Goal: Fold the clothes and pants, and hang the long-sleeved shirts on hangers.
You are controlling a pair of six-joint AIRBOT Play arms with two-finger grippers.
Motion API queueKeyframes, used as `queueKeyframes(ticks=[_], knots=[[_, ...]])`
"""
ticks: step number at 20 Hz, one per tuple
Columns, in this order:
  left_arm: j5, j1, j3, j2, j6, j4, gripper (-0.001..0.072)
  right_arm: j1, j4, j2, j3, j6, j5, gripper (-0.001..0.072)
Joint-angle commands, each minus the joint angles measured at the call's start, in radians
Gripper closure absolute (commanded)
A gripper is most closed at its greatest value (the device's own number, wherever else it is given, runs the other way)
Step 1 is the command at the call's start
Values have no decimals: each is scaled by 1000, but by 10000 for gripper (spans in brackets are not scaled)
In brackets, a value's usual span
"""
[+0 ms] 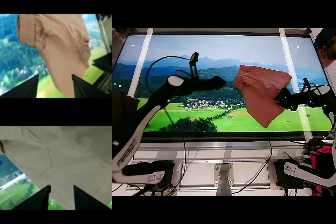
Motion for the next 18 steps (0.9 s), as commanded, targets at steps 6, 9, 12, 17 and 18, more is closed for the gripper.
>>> queueKeyframes(ticks=[6, 9, 12, 17, 18], knots=[[-56, -25, 442, -500, -147, 0, 206, 0, 38, -16, 8, -42, 20, 156], [-40, -33, 516, -577, -170, -1, 206, 0, 38, -16, 8, -43, 26, 156], [-22, -52, 555, -617, -170, -1, 206, 0, 39, -14, 8, -43, 26, 157], [58, -86, 561, -636, -169, -45, 239, 0, 39, -14, 8, -43, 26, 157], [61, -87, 563, -636, -168, -61, 362, 0, 38, -14, 8, -44, 26, 157]])
